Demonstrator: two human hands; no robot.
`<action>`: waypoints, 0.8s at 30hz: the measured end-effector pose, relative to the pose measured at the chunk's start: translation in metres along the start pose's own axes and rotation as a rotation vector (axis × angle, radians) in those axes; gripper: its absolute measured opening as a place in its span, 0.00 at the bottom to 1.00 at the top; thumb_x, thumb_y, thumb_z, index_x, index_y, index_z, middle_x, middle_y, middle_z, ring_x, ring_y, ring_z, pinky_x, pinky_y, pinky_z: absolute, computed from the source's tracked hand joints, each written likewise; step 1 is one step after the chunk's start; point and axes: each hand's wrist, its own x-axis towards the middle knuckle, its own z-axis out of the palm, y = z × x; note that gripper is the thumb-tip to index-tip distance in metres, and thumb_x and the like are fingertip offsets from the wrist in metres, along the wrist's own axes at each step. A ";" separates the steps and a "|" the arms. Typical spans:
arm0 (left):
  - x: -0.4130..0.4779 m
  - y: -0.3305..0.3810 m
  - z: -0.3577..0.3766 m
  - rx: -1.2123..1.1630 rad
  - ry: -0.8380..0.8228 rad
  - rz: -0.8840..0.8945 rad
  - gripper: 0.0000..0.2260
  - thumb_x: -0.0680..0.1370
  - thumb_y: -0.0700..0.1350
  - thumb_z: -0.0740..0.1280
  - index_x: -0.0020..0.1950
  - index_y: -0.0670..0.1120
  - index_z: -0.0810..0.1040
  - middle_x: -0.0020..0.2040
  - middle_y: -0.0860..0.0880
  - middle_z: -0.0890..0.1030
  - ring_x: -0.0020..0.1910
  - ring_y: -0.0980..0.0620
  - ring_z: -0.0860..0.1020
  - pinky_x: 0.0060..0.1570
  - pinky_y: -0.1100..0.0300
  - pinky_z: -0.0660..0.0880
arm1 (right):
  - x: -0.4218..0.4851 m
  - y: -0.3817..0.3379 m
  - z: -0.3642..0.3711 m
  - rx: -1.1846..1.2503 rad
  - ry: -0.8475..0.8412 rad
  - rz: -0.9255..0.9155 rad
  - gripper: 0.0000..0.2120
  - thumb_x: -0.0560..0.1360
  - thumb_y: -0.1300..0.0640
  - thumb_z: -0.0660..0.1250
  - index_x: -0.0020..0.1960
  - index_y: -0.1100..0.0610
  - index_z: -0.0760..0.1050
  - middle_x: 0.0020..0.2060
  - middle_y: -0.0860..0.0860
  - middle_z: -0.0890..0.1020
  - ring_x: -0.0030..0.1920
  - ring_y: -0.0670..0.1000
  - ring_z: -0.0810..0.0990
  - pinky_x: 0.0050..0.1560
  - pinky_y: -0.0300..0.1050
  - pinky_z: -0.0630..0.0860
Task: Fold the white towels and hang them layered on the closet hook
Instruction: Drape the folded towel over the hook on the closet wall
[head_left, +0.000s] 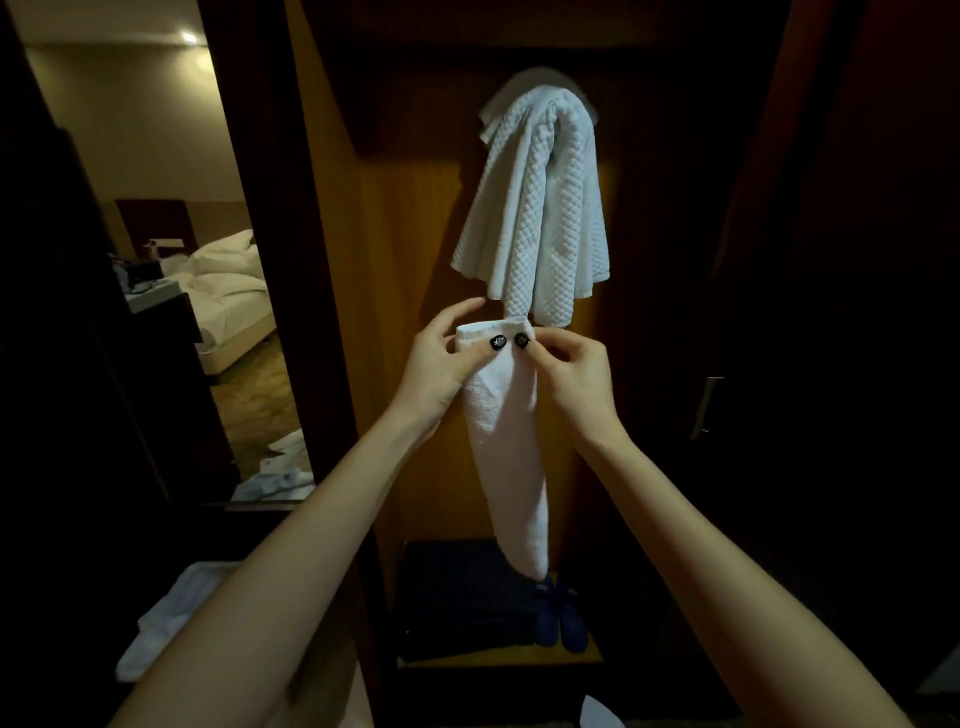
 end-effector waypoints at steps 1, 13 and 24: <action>0.000 -0.001 0.001 -0.014 0.010 -0.002 0.25 0.74 0.38 0.73 0.69 0.48 0.72 0.54 0.50 0.82 0.52 0.55 0.82 0.46 0.66 0.77 | 0.003 -0.001 0.001 0.017 0.016 0.007 0.04 0.77 0.57 0.71 0.48 0.54 0.85 0.42 0.48 0.87 0.50 0.46 0.84 0.51 0.41 0.79; 0.023 -0.003 0.015 0.143 0.000 0.208 0.21 0.79 0.32 0.64 0.70 0.47 0.72 0.69 0.50 0.74 0.69 0.56 0.71 0.69 0.56 0.70 | -0.014 0.030 -0.018 -0.224 -0.166 0.078 0.09 0.76 0.55 0.71 0.48 0.60 0.75 0.44 0.52 0.81 0.45 0.47 0.79 0.48 0.50 0.76; 0.034 -0.020 0.019 0.237 -0.116 0.239 0.19 0.78 0.30 0.63 0.62 0.49 0.77 0.62 0.50 0.79 0.59 0.69 0.75 0.61 0.71 0.70 | -0.013 0.036 -0.028 -0.053 -0.046 0.084 0.09 0.78 0.56 0.69 0.43 0.61 0.79 0.37 0.53 0.82 0.40 0.44 0.78 0.41 0.39 0.74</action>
